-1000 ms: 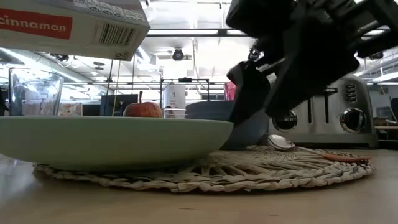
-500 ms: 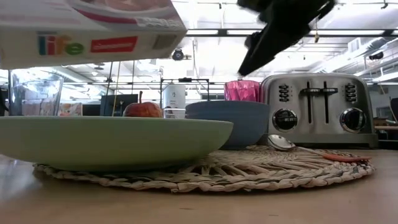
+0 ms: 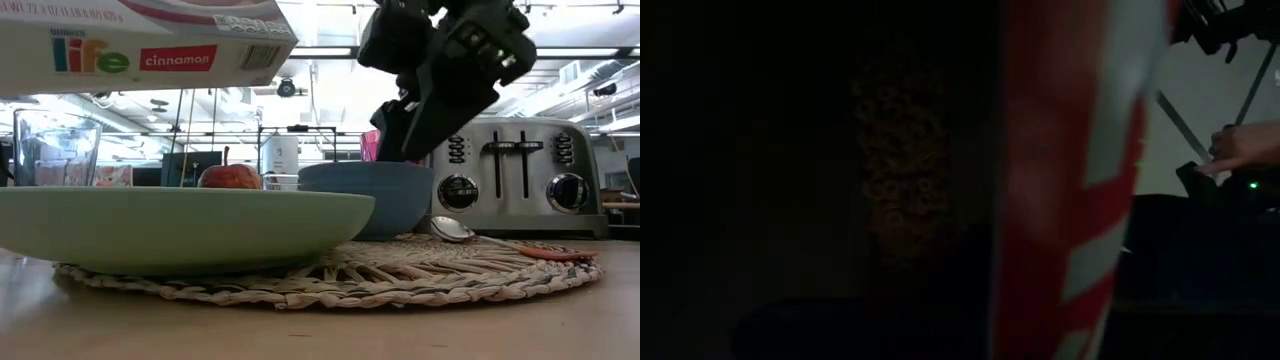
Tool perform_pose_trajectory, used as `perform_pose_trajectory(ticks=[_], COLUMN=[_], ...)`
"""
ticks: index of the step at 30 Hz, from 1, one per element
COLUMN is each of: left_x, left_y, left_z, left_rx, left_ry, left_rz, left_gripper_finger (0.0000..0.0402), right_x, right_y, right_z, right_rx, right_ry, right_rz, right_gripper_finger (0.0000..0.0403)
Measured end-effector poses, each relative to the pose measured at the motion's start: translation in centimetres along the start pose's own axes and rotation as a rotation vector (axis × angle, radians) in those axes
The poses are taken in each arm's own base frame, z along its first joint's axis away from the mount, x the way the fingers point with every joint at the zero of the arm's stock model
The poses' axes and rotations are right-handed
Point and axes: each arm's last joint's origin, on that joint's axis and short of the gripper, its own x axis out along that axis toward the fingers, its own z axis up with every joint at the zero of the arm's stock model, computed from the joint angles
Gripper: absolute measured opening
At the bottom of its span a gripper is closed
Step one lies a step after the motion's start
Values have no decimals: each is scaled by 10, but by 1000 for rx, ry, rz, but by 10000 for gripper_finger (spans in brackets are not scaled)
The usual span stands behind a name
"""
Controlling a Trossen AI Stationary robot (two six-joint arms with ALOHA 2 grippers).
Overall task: Arrange a breakfast setting
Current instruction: Pour the cereal on the blue bowl from the white cereal box
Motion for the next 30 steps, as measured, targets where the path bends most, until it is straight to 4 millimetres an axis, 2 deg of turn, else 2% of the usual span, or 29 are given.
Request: perform_pose_trajectory(ticks=[6,13,23,30], left_x=[0,0,0,0], left_y=[0,0,1,1], left_z=[0,0,1,1], left_rx=[3,17,39,44], left_ry=[-1,-1,-6,-6], left_rz=[1,0,2,2], left_gripper_finger=[3,4,4,4], right_x=[-2,-2,0,-5], right_y=[3,0,4,3], right_z=[8,7,11,13], right_rx=[30,54,32,35], right_ry=[-72,-66,-105,-125], right_rz=[105,-3,132,91], right_gripper_finger=[303,303,303,303])
